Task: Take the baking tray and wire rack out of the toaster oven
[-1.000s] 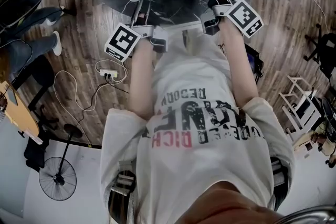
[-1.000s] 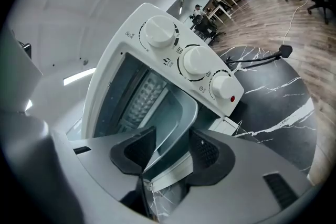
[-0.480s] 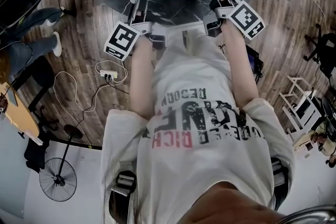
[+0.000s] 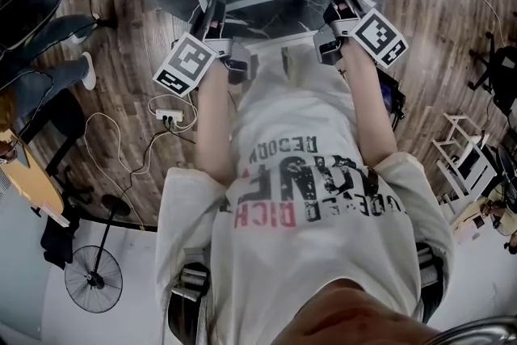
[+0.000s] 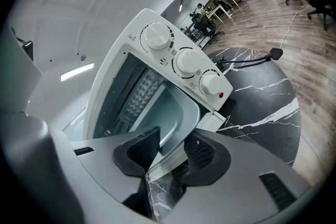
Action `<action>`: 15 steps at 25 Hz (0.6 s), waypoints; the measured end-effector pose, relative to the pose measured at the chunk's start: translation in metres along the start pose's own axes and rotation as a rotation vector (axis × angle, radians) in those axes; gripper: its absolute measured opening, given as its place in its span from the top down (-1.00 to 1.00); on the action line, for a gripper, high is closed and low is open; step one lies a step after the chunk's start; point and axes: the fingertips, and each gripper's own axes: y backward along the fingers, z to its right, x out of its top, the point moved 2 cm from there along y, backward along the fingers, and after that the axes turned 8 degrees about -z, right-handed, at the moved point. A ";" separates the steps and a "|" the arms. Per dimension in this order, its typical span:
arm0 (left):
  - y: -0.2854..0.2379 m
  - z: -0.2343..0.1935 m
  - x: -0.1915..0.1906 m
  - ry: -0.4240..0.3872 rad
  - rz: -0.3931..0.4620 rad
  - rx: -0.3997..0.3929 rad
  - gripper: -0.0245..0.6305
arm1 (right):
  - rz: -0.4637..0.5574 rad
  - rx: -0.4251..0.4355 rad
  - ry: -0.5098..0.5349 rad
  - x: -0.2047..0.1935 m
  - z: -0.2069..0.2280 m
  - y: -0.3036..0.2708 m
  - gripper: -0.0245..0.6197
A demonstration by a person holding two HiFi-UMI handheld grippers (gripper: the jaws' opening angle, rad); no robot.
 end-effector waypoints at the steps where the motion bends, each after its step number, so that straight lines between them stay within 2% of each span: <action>1: 0.001 0.000 -0.003 -0.009 -0.008 0.003 0.73 | 0.001 -0.002 -0.001 -0.001 0.001 0.002 0.51; 15: 0.029 -0.003 -0.029 -0.040 -0.046 -0.030 0.72 | -0.005 -0.008 -0.035 -0.026 0.005 0.035 0.52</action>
